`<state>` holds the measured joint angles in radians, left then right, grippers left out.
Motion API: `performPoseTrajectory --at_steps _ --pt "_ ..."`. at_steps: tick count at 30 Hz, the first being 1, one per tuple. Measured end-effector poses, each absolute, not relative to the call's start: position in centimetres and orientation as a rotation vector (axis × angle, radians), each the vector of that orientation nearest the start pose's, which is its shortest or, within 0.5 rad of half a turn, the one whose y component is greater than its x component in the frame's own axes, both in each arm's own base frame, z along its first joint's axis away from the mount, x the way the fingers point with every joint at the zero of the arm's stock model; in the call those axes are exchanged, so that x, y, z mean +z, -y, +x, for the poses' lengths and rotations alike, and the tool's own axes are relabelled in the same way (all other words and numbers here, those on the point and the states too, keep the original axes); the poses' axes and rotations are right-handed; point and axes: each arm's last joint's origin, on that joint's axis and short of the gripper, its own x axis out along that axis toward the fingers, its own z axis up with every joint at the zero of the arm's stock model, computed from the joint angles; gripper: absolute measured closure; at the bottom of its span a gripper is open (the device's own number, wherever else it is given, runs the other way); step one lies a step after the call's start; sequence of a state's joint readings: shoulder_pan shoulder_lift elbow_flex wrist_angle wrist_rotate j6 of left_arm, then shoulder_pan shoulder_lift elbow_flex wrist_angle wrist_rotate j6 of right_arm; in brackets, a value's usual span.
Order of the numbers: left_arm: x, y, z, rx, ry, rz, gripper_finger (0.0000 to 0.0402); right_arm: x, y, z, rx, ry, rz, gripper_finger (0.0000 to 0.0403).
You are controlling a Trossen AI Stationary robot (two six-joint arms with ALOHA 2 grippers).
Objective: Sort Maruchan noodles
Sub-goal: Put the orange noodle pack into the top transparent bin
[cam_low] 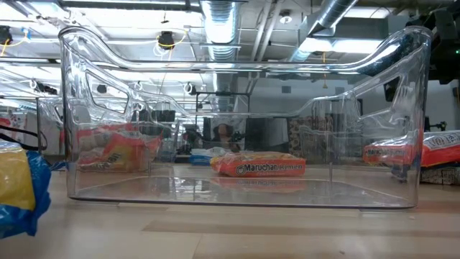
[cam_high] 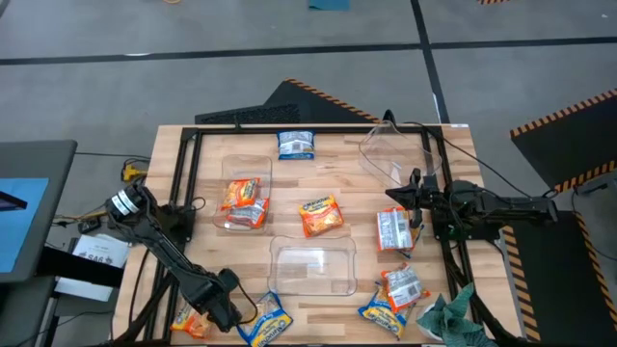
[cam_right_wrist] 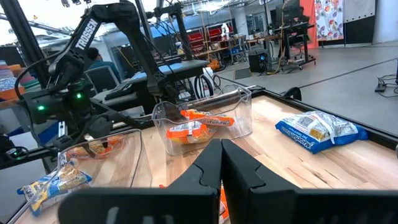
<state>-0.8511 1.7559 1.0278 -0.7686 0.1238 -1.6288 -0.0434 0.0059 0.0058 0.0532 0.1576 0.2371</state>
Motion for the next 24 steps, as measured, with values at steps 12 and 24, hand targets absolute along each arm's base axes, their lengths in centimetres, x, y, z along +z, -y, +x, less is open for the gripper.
performPoseTrajectory --at_steps 12,24 --pt "18.3 20.1 20.1 0.422 -1.402 -0.524 0.0395 17.0 0.9 9.7 -0.194 0.076 0.239 0.0372" --pt "27.2 15.8 18.3 0.424 -0.984 -0.42 0.0401 17.0 0.9 9.7 -0.194 0.076 0.239 0.0372"
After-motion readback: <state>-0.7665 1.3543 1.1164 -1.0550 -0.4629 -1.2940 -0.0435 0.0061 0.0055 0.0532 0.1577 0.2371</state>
